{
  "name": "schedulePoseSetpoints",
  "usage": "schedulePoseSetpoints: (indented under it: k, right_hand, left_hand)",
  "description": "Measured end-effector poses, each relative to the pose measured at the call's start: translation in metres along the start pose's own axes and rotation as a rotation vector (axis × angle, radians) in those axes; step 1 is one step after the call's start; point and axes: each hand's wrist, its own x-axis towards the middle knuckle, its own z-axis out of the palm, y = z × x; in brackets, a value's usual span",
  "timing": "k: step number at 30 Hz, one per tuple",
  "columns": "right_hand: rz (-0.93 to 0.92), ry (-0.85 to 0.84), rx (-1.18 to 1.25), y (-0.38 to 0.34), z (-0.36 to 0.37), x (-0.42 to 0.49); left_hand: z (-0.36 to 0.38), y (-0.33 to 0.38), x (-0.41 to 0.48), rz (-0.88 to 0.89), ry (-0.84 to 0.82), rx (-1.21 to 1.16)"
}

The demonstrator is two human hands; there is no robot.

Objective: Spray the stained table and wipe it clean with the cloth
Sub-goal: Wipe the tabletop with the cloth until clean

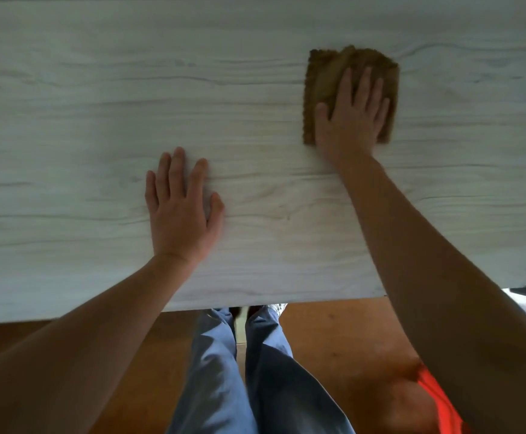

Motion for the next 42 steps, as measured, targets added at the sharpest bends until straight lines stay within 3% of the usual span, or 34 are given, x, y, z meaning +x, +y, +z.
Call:
schedulePoseSetpoints:
  k: [6, 12, 18, 25, 29, 33, 37, 42]
  right_hand:
    - [-0.278, -0.045, 0.074, -0.019, 0.017, -0.104]
    - [-0.239, -0.152, 0.063, 0.066, 0.011, -0.208]
    - [-0.164, -0.103, 0.006, 0.098, -0.006, -0.135]
    - [-0.226, -0.078, -0.037, -0.011, -0.002, 0.005]
    - [-0.313, -0.089, -0.051, -0.061, 0.013, -0.017]
    - [-0.423, -0.051, 0.023, -0.051, 0.025, -0.1]
    - [-0.248, -0.098, 0.115, -0.013, 0.021, -0.151]
    - [-0.077, -0.032, 0.118, 0.011, 0.012, -0.123]
  left_hand:
    - [-0.005, 0.002, 0.0, -0.008, -0.019, -0.008]
    - [-0.005, 0.003, 0.002, -0.029, -0.037, -0.042]
    - [-0.006, 0.0, -0.001, -0.026, -0.019, -0.039]
    - [-0.005, 0.0, 0.003, -0.014, -0.02, -0.001]
    - [-0.005, 0.001, 0.002, -0.007, -0.016, -0.002]
    - [-0.006, 0.001, 0.002, -0.002, -0.019, 0.009]
    - [-0.004, -0.001, 0.002, -0.002, -0.024, -0.02]
    - [-0.003, -0.001, 0.002, 0.003, -0.013, -0.035]
